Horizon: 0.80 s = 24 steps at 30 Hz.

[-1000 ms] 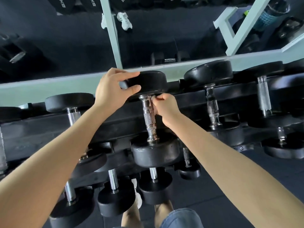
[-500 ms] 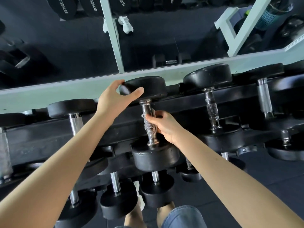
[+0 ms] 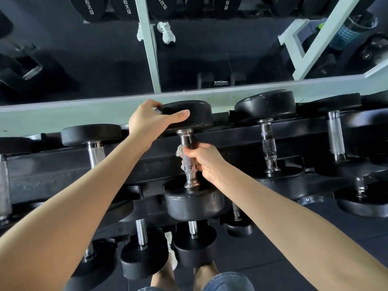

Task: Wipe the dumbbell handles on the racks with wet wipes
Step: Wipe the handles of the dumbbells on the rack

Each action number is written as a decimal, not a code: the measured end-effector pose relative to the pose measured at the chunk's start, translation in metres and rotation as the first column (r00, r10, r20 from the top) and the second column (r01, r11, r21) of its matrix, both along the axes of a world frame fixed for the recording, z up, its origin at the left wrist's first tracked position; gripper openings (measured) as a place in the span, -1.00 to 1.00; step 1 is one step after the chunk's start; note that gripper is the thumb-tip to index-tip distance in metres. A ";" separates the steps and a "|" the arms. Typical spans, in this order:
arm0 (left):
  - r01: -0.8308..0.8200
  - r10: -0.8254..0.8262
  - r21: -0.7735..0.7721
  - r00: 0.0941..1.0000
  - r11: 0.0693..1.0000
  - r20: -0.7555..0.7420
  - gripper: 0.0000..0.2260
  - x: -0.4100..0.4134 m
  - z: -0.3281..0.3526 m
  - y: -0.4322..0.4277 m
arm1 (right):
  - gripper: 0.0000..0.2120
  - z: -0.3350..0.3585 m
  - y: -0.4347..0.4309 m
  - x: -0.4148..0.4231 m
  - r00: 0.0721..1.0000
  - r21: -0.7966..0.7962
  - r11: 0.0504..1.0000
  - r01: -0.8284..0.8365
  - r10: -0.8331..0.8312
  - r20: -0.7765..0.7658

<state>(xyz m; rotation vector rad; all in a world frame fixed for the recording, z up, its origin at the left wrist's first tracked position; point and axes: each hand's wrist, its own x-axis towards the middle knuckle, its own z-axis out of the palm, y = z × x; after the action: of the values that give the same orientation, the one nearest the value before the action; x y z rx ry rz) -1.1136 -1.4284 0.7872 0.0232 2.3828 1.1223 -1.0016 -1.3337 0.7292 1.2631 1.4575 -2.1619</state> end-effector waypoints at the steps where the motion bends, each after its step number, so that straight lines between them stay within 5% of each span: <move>1: 0.003 -0.003 0.007 1.000 1.000 0.006 -0.28 -0.001 -0.001 -0.001 | -0.87 0.001 0.000 0.000 1.000 -0.002 1.000 0.013 -0.013 0.010; 15: 0.050 -0.099 0.293 0.983 0.955 0.153 -0.45 -0.018 -0.020 -0.022 | -0.58 0.005 -0.004 -0.018 0.970 0.113 0.985 0.128 -0.148 0.193; 18: 0.082 -0.147 0.323 0.973 0.943 0.180 -0.49 -0.023 -0.019 -0.031 | -0.76 0.005 -0.020 -0.017 0.955 0.257 0.946 0.195 -0.243 0.171; 21: 0.136 -0.188 0.257 0.964 0.957 0.190 -0.46 -0.026 -0.011 -0.035 | -0.94 0.004 -0.033 -0.007 0.981 0.409 0.903 0.129 -0.176 0.080; 24: 0.251 -0.252 0.031 0.967 0.968 0.033 -0.37 -0.022 0.006 -0.016 | -0.91 0.002 -0.036 0.002 0.992 0.496 0.868 0.015 -0.073 0.099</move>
<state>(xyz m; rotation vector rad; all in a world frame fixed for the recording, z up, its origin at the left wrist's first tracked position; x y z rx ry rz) -1.1359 -1.4444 0.7932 0.3033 2.2564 1.0237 -0.9999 -1.3700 0.7308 1.5599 2.0314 -1.7542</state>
